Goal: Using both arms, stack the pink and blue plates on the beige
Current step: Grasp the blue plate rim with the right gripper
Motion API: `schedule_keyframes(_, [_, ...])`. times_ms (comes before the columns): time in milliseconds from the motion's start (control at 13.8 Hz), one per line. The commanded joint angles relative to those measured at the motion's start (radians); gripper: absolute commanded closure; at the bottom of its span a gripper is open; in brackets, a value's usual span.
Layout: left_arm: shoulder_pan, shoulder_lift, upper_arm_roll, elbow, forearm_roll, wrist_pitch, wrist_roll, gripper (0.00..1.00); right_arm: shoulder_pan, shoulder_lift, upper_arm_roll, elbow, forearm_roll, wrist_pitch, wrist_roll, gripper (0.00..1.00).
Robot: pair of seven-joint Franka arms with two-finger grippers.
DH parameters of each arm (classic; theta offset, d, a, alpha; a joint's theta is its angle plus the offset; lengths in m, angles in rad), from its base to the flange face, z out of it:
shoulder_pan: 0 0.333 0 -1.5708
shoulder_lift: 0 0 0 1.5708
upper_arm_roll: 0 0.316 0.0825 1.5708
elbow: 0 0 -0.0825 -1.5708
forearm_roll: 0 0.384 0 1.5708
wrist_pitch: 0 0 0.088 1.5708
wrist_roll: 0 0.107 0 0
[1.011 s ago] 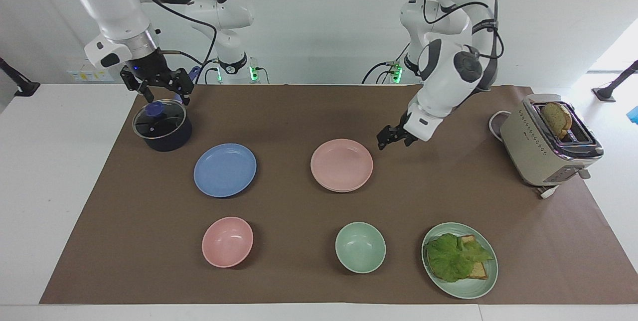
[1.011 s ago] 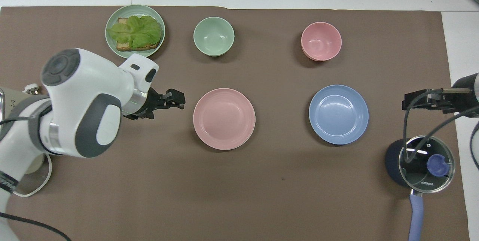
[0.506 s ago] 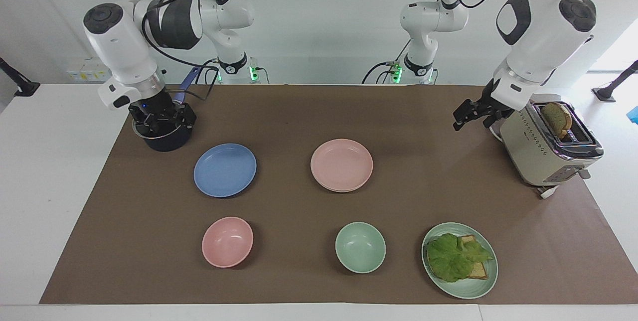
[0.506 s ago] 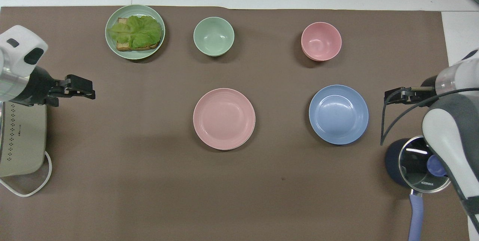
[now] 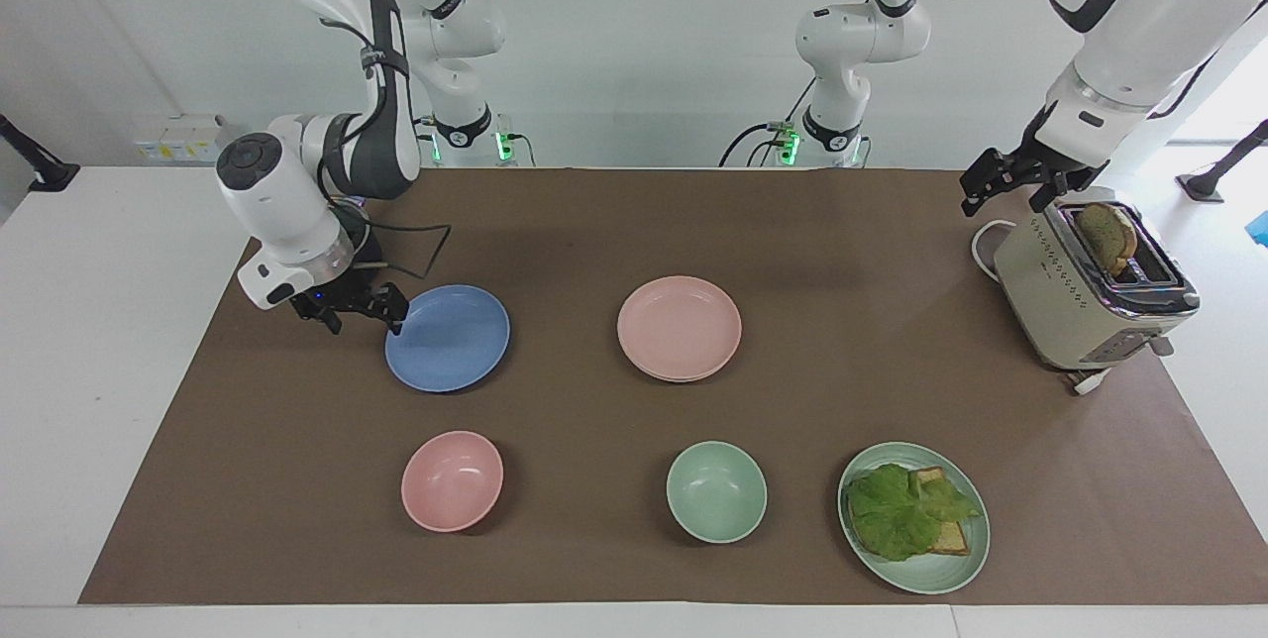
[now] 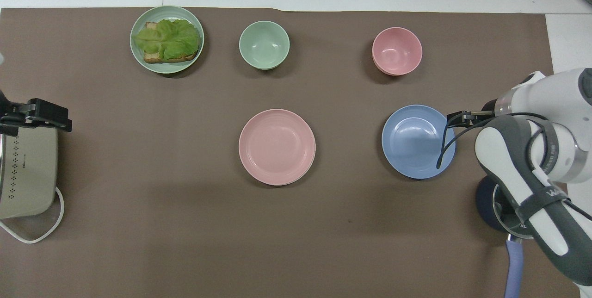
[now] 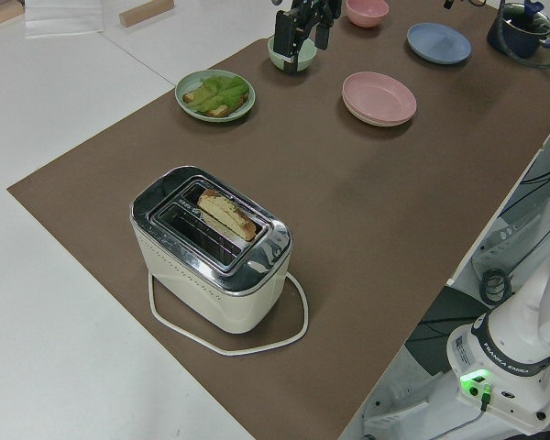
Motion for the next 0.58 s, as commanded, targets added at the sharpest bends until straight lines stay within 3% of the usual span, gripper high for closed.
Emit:
schedule_keyframes(0, [-0.009, -0.032, -0.018, 0.021, 0.020, -0.036, 0.014, 0.00, -0.014, 0.031, 0.004, -0.050, 0.071, 0.071, -0.055, 0.00])
schedule_keyframes(361, [-0.003, -0.047, -0.029, 0.010, 0.014, -0.032, 0.011, 0.00, -0.014, 0.051, 0.003, -0.059, 0.090, 0.085, -0.096, 0.00])
schedule_keyframes(506, [0.002, -0.047, -0.022, 0.016, 0.014, -0.030, 0.011, 0.00, -0.013, 0.051, 0.004, -0.059, 0.090, 0.083, -0.101, 0.39])
